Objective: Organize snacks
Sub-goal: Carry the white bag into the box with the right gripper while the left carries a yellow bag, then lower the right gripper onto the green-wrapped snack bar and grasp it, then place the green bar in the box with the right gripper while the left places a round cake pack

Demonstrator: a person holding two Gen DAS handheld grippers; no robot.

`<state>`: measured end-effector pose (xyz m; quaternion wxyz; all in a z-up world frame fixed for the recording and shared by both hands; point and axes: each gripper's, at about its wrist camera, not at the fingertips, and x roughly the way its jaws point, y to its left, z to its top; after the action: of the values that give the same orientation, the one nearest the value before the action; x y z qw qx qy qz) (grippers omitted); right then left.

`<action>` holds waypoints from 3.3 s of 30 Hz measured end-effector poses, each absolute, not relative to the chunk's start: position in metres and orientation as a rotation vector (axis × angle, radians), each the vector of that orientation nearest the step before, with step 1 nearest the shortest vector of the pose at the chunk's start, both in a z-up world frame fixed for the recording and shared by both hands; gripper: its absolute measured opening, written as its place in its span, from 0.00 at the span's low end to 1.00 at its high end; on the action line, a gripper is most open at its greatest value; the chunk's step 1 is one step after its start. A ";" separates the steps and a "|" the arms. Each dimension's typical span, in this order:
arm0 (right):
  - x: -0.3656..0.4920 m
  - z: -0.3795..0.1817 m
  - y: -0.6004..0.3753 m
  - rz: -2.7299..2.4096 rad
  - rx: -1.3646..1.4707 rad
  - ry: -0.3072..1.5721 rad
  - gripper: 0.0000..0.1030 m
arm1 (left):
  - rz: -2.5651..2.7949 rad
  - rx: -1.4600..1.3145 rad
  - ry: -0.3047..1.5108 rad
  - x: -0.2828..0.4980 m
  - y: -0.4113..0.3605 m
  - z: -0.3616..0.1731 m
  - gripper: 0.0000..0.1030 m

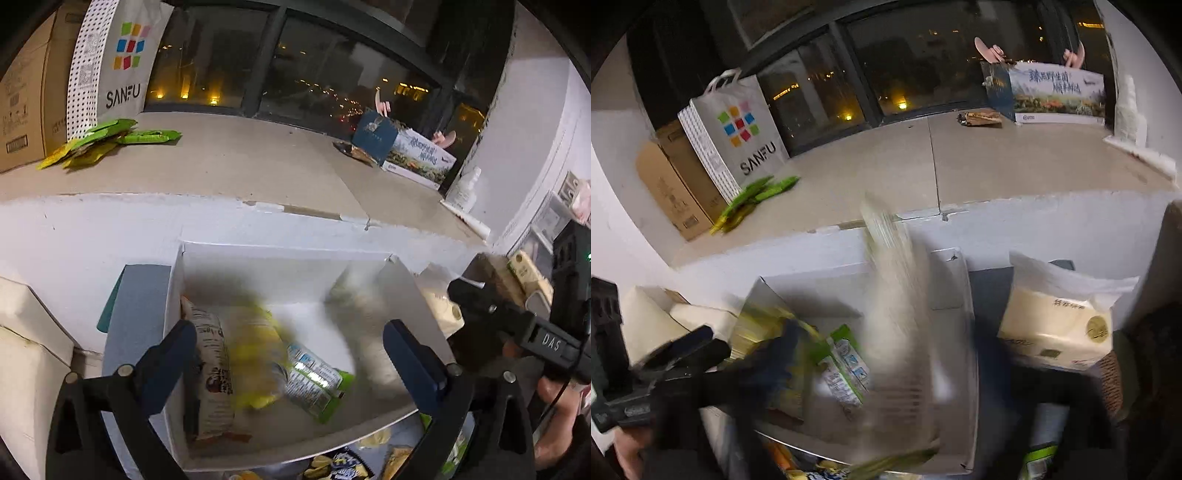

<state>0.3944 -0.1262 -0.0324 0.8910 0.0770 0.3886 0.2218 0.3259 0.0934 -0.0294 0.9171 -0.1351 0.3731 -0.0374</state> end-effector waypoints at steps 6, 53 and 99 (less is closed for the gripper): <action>0.376 -0.019 -0.131 0.444 0.085 0.713 1.00 | -0.091 -0.230 0.735 0.303 0.087 -0.014 1.00; 0.182 -0.103 -0.241 0.350 -0.146 0.704 1.00 | -0.136 -0.207 0.519 0.002 0.016 -0.054 1.00; 0.120 -0.059 -0.244 0.503 0.056 0.553 0.57 | 0.016 -0.032 0.838 0.091 0.019 -0.139 1.00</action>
<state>0.1201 -0.2438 -0.0588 0.9306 0.0273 0.2700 0.2457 0.0905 0.0193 -0.1385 0.9134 -0.0157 0.4066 0.0077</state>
